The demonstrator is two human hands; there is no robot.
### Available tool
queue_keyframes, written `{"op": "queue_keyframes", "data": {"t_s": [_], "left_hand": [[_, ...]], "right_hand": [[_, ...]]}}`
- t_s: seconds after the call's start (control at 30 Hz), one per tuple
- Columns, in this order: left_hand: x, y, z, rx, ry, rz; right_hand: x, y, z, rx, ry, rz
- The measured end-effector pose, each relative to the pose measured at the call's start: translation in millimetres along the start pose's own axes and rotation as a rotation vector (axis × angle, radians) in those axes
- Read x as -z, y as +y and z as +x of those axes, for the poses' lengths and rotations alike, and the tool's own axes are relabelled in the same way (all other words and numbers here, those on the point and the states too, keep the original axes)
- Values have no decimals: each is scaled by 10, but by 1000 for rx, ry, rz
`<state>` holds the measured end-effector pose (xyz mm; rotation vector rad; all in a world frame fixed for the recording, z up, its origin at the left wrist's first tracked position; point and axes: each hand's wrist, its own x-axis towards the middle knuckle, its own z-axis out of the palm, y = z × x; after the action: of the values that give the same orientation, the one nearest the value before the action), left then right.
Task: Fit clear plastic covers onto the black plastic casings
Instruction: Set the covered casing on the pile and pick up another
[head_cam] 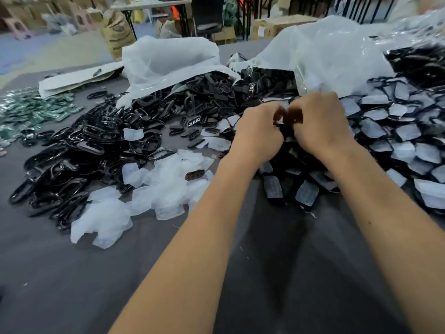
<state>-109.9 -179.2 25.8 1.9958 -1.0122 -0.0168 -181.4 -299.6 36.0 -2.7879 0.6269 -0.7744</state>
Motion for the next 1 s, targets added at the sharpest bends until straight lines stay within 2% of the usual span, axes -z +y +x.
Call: {"op": "queue_keyframes", "data": {"t_s": [0.07,0.17,0.27,0.43,0.53,0.6,0.7,0.8,0.9,1.0], "left_hand": [[28,-41,-55,-2,45,-15],[152,-187,-143,14,105,21],[363,-412,-247,98,153,74],[736,-857,-411,259,237,310],[975,-1079,-504,333,314,377],[1104,-1181,-534,362,342,413],[1257,-1327,-505,420,362,498],[1317,-1432,-458,494,276,558],[1335,-1459,-406,536,214,546],[1345,-1466,-406,560,246,516]], "right_hand": [[21,-33,12,2,-14,35],[33,-197,73,11,88,104],[-87,-527,164,56,108,213],[-532,-1180,294,201,-81,270],[-844,-1456,364,305,-334,124],[-991,-1545,389,307,-426,19],[-1136,-1600,449,289,-421,-22],[-1207,-1587,504,269,-408,-25],[-1221,-1579,546,238,-402,-2],[-1210,-1569,531,192,-361,75]]}}
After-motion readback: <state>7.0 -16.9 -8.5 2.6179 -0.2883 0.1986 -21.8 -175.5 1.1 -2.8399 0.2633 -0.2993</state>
